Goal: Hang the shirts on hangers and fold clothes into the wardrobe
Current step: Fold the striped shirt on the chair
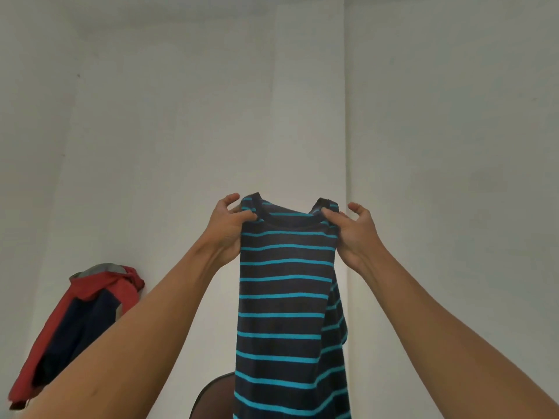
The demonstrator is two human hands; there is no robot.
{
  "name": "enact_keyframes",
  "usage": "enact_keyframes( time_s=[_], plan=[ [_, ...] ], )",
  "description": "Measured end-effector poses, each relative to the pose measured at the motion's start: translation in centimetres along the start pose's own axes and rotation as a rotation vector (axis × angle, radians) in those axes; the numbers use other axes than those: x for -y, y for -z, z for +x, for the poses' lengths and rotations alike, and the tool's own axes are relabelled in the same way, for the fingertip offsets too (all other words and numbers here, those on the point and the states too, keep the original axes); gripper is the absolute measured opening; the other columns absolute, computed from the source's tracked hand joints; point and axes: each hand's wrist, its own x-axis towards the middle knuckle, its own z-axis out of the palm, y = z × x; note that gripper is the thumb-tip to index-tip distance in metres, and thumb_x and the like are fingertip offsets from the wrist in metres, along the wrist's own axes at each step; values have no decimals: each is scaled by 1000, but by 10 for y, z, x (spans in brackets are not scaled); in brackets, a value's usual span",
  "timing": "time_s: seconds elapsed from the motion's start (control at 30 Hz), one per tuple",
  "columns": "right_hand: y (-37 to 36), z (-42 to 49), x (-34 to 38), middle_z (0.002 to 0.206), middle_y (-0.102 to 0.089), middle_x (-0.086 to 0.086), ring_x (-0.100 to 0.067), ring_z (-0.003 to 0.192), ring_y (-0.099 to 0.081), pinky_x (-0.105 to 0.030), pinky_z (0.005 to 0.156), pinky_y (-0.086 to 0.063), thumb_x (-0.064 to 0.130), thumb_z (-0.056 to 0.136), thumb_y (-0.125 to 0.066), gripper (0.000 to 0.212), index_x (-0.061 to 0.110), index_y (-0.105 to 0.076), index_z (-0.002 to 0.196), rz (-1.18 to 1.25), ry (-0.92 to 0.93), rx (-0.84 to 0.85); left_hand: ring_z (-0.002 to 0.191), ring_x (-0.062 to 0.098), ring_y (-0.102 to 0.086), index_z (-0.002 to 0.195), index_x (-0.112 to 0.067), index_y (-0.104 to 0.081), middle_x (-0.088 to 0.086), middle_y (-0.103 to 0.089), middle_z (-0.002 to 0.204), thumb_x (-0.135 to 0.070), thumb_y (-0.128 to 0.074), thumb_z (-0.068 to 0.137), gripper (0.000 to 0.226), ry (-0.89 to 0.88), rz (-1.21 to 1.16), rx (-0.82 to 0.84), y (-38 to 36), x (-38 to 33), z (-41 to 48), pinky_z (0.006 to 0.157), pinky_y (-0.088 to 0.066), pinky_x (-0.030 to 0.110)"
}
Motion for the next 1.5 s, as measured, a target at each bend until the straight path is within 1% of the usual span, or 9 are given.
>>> enact_keyframes(
  time_s=[0.13,0.23,0.4,0.53,0.83,1.03,1.13,1.33,1.5],
  plan=[
    [-7,-1,4,116,-66,-19,-33,103,-69,-43,83,-61,21,81,-81,56,4,-51,126,139,-141,-47,98,28,-68,142,-8,-41,14,-64,118,-4,-60,94,52,87,-105,-68,-6,0,1,68,-61,37],
    [-9,0,3,114,-69,-17,-30,101,-69,-39,80,-61,22,87,-77,31,8,-60,108,108,-135,13,92,28,-71,111,-7,-62,17,-70,111,-4,-56,97,16,126,-129,-31,-11,-2,-3,67,-61,38],
    [-5,0,8,107,-71,-13,-29,97,-69,-40,81,-61,9,92,-69,6,12,-65,95,-12,-17,44,100,30,-70,117,-14,-70,11,-72,111,0,-53,98,29,114,-129,-23,-8,-4,-2,80,-62,41],
    [5,-2,22,93,-75,-6,-23,88,-70,-39,73,-59,7,93,-67,10,12,-72,99,-85,52,183,99,25,-71,120,-15,-71,7,-72,114,-1,-50,100,32,35,-93,-7,-3,-4,-6,79,-62,38],
    [14,3,22,125,-64,-4,-25,108,-66,-48,88,-59,8,94,-66,34,17,-62,126,-454,226,106,108,24,-67,134,-21,-61,2,-67,124,-4,-51,101,39,-55,-72,10,0,0,-7,80,-61,36],
    [18,9,8,123,-64,-7,-28,109,-66,-49,89,-59,5,94,-64,34,15,-60,127,-328,172,87,109,24,-66,134,-23,-60,1,-66,124,-7,-52,101,38,-48,-27,37,1,12,-9,80,-61,34],
    [20,11,0,124,-64,-5,-27,110,-65,-46,90,-59,8,94,-66,37,17,-59,129,-409,146,97,110,24,-65,134,-24,-60,0,-65,126,-8,-53,100,38,-48,-2,44,3,21,-9,84,-61,35],
    [28,14,-8,118,-67,-10,-30,109,-65,-45,93,-57,6,95,-60,35,14,-59,129,-166,0,175,109,23,-66,134,-23,-60,0,-66,125,-8,-53,100,38,-26,30,50,7,38,-10,80,-61,33],
    [27,15,-18,121,-65,-11,-31,113,-62,-49,98,-54,6,96,-56,35,14,-58,131,-245,-23,208,109,23,-66,133,-23,-60,0,-66,123,-8,-54,100,37,-12,41,56,9,51,-12,80,-61,32]
  ],
)
